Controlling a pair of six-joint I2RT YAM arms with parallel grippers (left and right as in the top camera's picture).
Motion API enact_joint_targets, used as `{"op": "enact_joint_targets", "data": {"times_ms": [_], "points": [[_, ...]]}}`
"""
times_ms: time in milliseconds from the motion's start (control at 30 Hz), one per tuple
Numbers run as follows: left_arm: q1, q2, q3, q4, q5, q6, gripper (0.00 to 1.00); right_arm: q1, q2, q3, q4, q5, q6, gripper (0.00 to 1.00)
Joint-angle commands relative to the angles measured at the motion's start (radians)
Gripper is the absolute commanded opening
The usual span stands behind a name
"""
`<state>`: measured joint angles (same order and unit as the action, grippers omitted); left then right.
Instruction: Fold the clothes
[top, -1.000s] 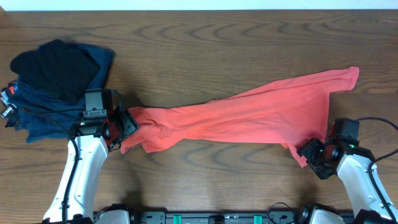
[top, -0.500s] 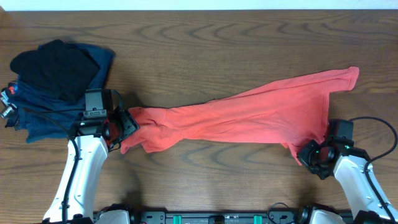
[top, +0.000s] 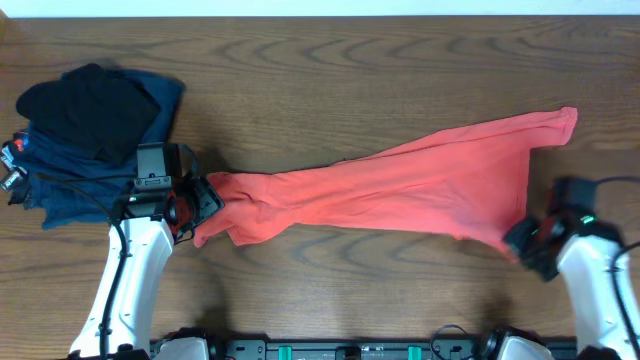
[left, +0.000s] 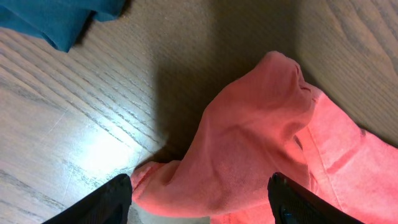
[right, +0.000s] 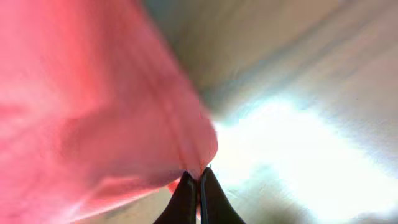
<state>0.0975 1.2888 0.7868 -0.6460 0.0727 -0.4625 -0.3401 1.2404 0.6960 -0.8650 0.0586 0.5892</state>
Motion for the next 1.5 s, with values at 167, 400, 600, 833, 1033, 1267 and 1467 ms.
{"op": "enact_joint_targets", "data": {"times_ms": [167,400,600,833,1033,1267,1467], "points": [[0.004,0.003,0.019,-0.001,-0.001,0.017,0.72,-0.086,-0.014,0.185,-0.101,0.189,-0.074,0.01],[0.004,0.003,0.019,-0.034,-0.001,0.017,0.72,-0.091,0.0,0.174,-0.136,0.208,-0.074,0.01],[0.003,0.004,0.018,-0.095,0.017,0.018,0.72,-0.092,0.003,0.173,-0.172,0.208,-0.074,0.01],[0.002,0.007,-0.009,-0.101,0.137,0.069,0.8,-0.092,0.003,0.173,-0.176,0.207,-0.074,0.01],[0.001,0.03,-0.033,-0.09,0.144,0.074,0.81,-0.092,0.003,0.173,-0.179,0.207,-0.074,0.01],[-0.011,0.133,-0.043,-0.001,0.257,0.074,0.8,-0.092,0.003,0.173,-0.179,0.206,-0.074,0.01],[-0.082,0.212,-0.043,0.108,0.381,0.074,0.37,-0.092,0.003,0.173,-0.18,0.206,-0.074,0.01]]}}
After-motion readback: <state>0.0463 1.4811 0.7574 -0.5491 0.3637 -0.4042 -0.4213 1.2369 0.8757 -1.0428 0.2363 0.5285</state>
